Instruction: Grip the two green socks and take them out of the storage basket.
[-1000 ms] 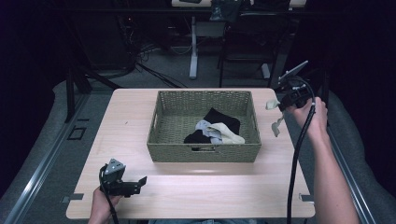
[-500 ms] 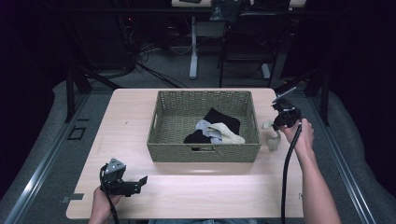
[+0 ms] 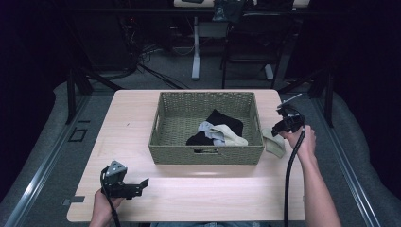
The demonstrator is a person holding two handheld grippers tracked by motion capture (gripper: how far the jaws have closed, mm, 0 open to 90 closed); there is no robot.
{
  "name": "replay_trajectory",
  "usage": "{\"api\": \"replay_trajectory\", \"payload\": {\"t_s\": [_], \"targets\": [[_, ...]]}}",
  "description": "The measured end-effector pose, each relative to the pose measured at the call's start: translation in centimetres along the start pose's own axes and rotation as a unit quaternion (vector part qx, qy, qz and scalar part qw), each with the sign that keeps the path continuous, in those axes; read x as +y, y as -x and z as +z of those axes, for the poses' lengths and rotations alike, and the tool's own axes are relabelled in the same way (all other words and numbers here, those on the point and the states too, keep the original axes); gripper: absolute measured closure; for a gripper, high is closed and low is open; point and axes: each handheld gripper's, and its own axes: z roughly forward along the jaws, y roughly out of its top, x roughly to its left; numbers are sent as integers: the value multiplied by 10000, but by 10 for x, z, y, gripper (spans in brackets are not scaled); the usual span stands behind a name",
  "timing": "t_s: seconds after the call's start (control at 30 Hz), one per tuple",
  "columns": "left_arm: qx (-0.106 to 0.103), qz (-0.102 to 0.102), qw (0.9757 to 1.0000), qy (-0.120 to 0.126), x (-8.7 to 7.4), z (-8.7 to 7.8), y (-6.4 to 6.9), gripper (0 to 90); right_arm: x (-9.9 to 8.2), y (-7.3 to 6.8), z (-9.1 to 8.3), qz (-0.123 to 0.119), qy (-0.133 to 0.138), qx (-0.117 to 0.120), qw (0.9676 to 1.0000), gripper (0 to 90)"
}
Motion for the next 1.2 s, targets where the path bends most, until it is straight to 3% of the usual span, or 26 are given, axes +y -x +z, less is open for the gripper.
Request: {"api": "replay_trajectory", "payload": {"t_s": [0.03, 0.13, 0.17, 0.27, 0.3, 0.33, 0.53, 0.6, 0.77, 0.8, 0.87, 1.2], "targets": [[0, 1, 10000, 2, 0, 0, 0, 4, 0, 0, 0, 0, 0, 0, 10000, 434], [9, 24, 10000, 2, 0, 1, 0, 4, 1, -1, -27, -76, 318, 60, 9994, 351], [8, 26, 10000, -5, 1, 1, 1, 4, 1, -1, -27, -76, 318, 60, 9994, 351], [2, 10, 10000, 1, 1, 2, 1, 4, 6, -11, -60, -253, 595, 92, 9979, 263], [2, 10, 10000, 1, 1, 2, 1, 4, 6, -11, -60, -253, 595, 92, 9979, 263], [1, 14, 10000, -6, 1, 1, 1, 4, 9, -18, -75, -401, 650, 122, 9970, 231], [24, 20, 10000, -1, 1, 0, 1, 4, 21, -39, -98, -670, 761, 167, 9947, 176], [24, 2, 10000, 26, 0, 1, 1, 4, 29, -55, -107, -892, 840, 211, 9922, 152], [6, 9, 10000, 0, 0, 0, 0, 4, 38, -74, -112, -1085, 849, 262, 9901, 138], [6, 7, 10000, 2, 0, 0, 0, 4, 43, -85, -112, -1209, 846, 296, 9886, 126], [22, 3, 10000, 25, 0, 0, 0, 4, 44, -89, -112, -1264, 847, 313, 9879, 117], [26, 7, 10000, 16, -1, -1, 0, 4, 60, -131, -91, -1586, 884, 533, 9819, 70]]}}
